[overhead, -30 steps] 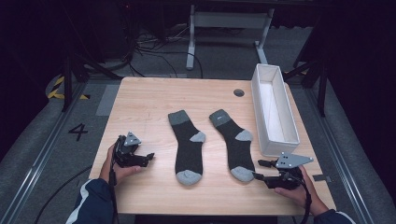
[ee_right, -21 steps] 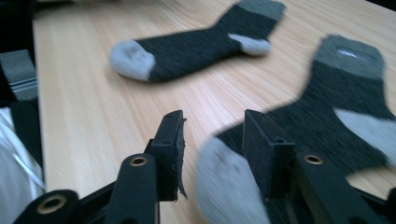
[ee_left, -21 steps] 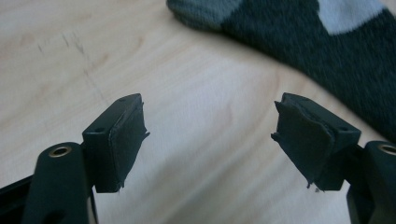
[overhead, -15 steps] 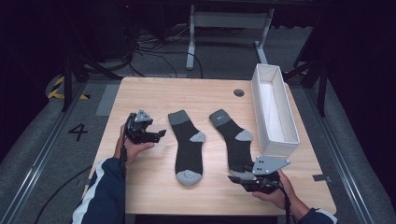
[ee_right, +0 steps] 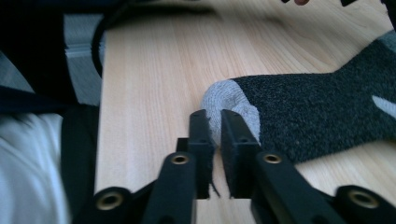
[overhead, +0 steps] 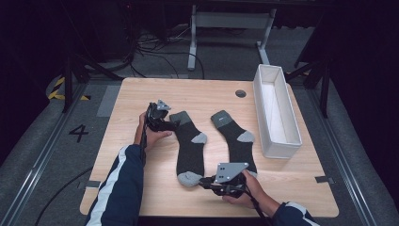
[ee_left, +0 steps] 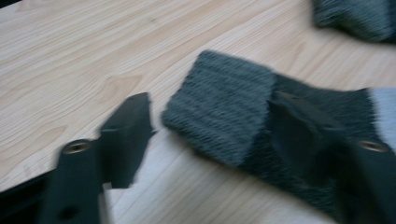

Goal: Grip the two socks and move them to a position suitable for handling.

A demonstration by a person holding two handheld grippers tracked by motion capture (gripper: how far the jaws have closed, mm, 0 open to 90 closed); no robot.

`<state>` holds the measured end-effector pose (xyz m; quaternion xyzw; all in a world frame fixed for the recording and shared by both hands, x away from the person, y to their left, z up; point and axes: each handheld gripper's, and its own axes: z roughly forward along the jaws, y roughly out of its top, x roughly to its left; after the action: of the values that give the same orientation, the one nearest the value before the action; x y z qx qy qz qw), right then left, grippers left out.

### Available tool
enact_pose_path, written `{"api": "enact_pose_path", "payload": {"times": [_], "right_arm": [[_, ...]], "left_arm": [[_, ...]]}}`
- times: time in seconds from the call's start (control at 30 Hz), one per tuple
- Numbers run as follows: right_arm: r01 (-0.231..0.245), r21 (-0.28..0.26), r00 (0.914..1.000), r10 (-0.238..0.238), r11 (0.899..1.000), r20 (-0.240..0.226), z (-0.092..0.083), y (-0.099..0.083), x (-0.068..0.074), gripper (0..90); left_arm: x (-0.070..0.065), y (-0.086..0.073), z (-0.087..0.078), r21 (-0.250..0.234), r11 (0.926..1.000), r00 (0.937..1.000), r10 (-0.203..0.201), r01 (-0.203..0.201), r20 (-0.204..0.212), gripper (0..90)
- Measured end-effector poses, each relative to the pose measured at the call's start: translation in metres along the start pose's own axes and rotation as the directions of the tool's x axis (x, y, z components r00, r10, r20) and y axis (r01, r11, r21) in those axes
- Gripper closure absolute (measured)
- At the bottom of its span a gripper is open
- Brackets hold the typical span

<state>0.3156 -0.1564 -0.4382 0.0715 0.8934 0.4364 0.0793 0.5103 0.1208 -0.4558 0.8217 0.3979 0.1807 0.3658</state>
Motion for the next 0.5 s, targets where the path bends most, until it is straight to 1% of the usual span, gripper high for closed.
{"api": "enact_pose_path", "payload": {"times": [0.03, 0.07, 0.1, 0.13, 0.17, 0.2, 0.27, 0.33, 0.37, 0.4, 0.43, 0.47, 0.5], "right_arm": [[-0.009, -0.013, 1.0000, 0.009, 1.000, -0.004, 0.004, 0.003, 0.000, 85.0], [-0.017, -0.024, 0.9999, 0.017, 1.000, -0.001, 0.007, 0.004, -0.001, 83.5], [-0.024, -0.030, 0.9997, 0.023, 0.999, -0.003, 0.011, 0.006, -0.001, 82.5], [-0.027, -0.034, 0.9996, 0.026, 0.999, -0.004, 0.015, 0.007, -0.001, 80.9], [-0.032, -0.036, 0.9995, 0.032, 0.999, 0.005, 0.020, 0.009, -0.001, 79.9], [-0.034, -0.031, 0.9994, 0.034, 0.999, 0.003, 0.023, 0.009, -0.002, 79.9], [-0.022, 0.012, 0.9998, 0.022, 1.000, 0.002, 0.031, 0.008, -0.001, 79.3], [-0.024, 0.071, 0.9995, 0.025, 0.997, -0.018, 0.039, 0.005, -0.001, 79.3], [-0.018, 0.094, 0.9997, 0.020, 0.995, -0.014, 0.041, 0.004, -0.001, 78.6], [-0.018, 0.094, 0.9997, 0.020, 0.995, -0.014, 0.041, 0.004, -0.001, 78.6], [-0.028, 0.114, 0.9992, 0.031, 0.993, -0.024, 0.043, 0.001, -0.002, 78.0], [-0.038, 0.137, 0.9985, 0.043, 0.990, -0.034, 0.047, -0.003, -0.003, 77.9], [-0.054, 0.125, 0.9975, 0.059, 0.991, -0.040, 0.047, -0.006, -0.003, 77.8]], "left_arm": [[0.001, -0.001, 0.000, 0.003, 0.9999, 0.9998, -0.010, 0.010, 0.015, 36.9], [0.002, -0.002, 0.001, 0.014, 0.9999, 0.9998, -0.005, 0.005, 0.018, 41.3], [0.002, -0.003, 0.002, 0.025, 0.9997, 0.9998, -0.007, 0.006, 0.018, 41.6], [0.003, -0.004, 0.004, 0.043, 0.9991, 0.9998, 0.000, -0.001, 0.022, 41.4], [0.002, -0.005, 0.006, 0.051, 0.9987, 0.9997, 0.000, -0.001, 0.022, 41.1], [0.002, -0.006, 0.007, 0.066, 0.9978, 0.9998, 0.012, -0.013, 0.017, 41.3], [0.001, -0.008, 0.012, 0.093, 0.9954, 0.9997, 0.022, -0.023, 0.013, 41.2], [0.001, -0.010, 0.014, 0.086, 0.9963, 0.9997, -0.013, 0.011, 0.022, 40.7], [0.002, -0.011, 0.014, 0.086, 0.9961, 0.9995, -0.020, 0.018, 0.026, 40.8], [0.002, -0.011, 0.014, 0.086, 0.9961, 0.9995, -0.020, 0.018, 0.026, 41.5], [0.002, -0.013, 0.016, 0.078, 0.9964, 0.9987, -0.037, 0.034, 0.034, 41.5], [0.002, -0.015, 0.016, 0.064, 0.9974, 0.9986, -0.035, 0.033, 0.039, 43.5], [0.001, -0.015, 0.016, 0.064, 0.9976, 0.9988, -0.030, 0.027, 0.039, 45.5]]}}
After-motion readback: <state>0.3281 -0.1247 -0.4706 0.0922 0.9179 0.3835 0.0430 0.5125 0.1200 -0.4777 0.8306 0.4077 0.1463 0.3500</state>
